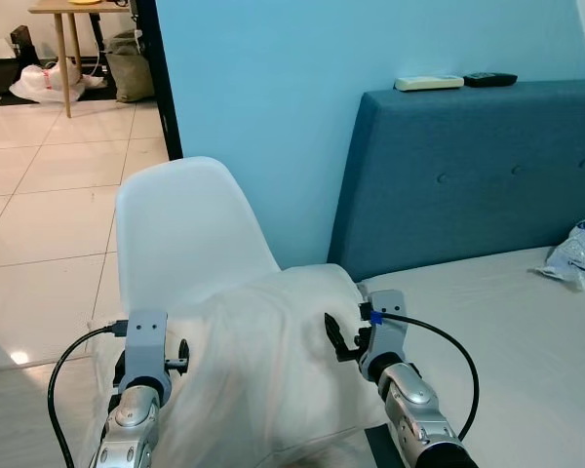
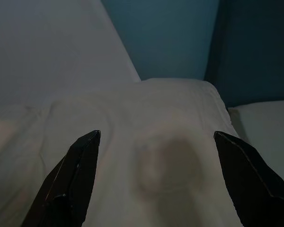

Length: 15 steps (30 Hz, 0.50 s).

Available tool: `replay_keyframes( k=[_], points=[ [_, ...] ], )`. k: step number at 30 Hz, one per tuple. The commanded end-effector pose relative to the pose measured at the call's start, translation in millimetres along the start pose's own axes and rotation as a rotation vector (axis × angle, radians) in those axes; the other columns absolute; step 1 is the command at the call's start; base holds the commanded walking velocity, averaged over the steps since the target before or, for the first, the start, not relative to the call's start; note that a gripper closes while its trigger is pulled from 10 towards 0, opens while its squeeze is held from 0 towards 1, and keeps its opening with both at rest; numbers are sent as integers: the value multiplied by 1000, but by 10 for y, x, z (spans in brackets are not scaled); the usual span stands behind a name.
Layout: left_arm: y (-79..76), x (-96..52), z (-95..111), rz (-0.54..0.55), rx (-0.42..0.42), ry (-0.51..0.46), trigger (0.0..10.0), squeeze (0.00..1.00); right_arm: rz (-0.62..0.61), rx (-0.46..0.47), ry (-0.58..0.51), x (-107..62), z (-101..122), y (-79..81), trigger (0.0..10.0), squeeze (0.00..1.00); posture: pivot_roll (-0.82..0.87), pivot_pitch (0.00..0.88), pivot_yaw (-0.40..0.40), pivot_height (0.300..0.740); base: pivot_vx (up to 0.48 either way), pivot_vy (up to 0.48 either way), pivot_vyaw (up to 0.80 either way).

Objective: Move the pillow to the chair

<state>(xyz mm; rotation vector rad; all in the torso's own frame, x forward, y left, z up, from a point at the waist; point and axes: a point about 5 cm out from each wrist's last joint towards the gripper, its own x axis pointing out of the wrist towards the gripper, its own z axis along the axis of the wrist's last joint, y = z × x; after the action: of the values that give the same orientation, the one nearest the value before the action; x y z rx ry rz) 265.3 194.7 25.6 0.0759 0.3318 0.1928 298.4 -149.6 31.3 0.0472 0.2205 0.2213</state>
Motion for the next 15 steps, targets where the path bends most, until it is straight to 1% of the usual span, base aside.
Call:
replay_keyframes(
  k=[1, 2, 15],
  points=[
    [-43, -15, -60, -17, 0, 22, 10000, 0, -1, 8, 6, -10, -14, 10, 10000, 0, 30, 21, -31, 740, 0, 0, 0],
    [-59, -18, -63, -26, 6, 23, 10000, 0, -2, 10, 6, -9, -10, 9, 10000, 0, 31, 21, -32, 740, 0, 0, 0],
    [-63, -23, -63, -25, 9, 21, 10000, 0, -3, 8, 10, -24, -12, 2, 10000, 0, 31, 24, -33, 740, -303, 0, 0]
  ],
)
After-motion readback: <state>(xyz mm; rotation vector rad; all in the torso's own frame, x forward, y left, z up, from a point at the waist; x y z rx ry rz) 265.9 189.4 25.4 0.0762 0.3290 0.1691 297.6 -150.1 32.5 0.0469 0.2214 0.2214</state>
